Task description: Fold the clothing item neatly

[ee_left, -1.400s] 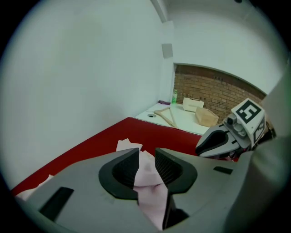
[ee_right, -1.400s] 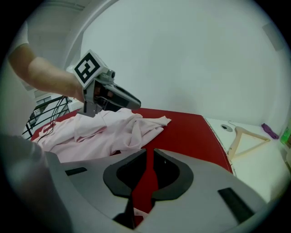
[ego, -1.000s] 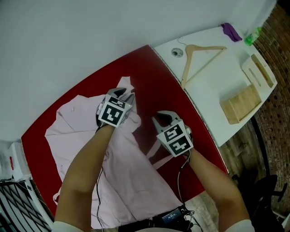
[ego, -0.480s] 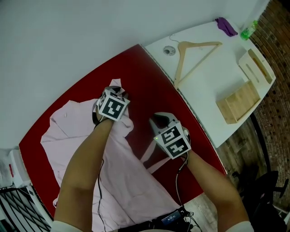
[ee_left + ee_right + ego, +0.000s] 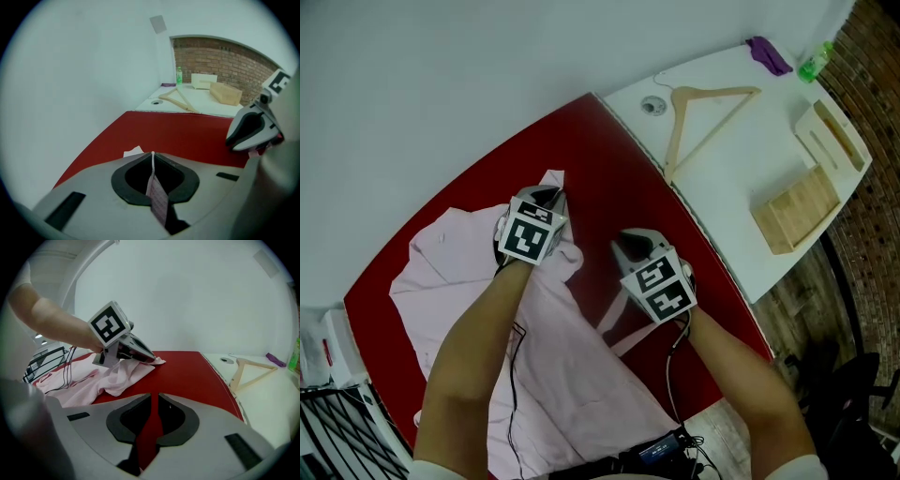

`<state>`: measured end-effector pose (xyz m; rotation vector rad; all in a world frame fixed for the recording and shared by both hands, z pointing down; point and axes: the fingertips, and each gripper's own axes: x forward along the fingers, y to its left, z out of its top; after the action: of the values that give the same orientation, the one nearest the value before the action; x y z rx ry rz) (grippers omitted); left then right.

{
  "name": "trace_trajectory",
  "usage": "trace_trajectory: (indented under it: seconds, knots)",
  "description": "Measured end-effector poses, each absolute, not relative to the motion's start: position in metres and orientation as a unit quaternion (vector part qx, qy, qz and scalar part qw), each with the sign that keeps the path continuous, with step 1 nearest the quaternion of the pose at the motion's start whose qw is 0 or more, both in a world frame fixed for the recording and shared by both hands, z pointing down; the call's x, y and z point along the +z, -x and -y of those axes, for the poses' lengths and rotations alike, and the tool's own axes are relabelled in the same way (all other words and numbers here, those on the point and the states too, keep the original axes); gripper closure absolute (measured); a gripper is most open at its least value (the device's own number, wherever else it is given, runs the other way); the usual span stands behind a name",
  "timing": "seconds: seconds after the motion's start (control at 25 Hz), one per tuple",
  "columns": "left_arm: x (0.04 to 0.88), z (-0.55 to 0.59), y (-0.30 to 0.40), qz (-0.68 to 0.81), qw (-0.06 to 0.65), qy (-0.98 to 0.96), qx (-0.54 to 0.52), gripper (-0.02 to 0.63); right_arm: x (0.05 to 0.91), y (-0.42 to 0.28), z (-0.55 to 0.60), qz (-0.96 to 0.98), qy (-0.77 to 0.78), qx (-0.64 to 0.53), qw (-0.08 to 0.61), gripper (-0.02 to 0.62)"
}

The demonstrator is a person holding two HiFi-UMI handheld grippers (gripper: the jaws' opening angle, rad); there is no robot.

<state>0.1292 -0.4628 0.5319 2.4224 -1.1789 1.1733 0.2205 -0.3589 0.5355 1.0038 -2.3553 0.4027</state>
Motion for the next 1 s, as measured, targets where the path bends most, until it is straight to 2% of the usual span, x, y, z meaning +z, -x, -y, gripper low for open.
trace_trajectory:
  seconds: [0.28,0.6,1.0]
  knots:
    - [0.5,0.429,-0.142,0.367,0.123,-0.869,0.307,0.589,0.515,-0.205,0.374,0.888,-0.376,0.159,0.213,0.563]
    - [0.481,0.404,-0.137,0.364,0.167,-0.885,0.238,0.589,0.51,-0.194,0.392,0.867,-0.37,0.329,0.061,0.563]
    - [0.469,0.396,-0.137,0.365,0.175,-0.891,0.206,0.589,0.513,-0.192,0.407,0.8,-0.36,0.476,-0.058,0.552]
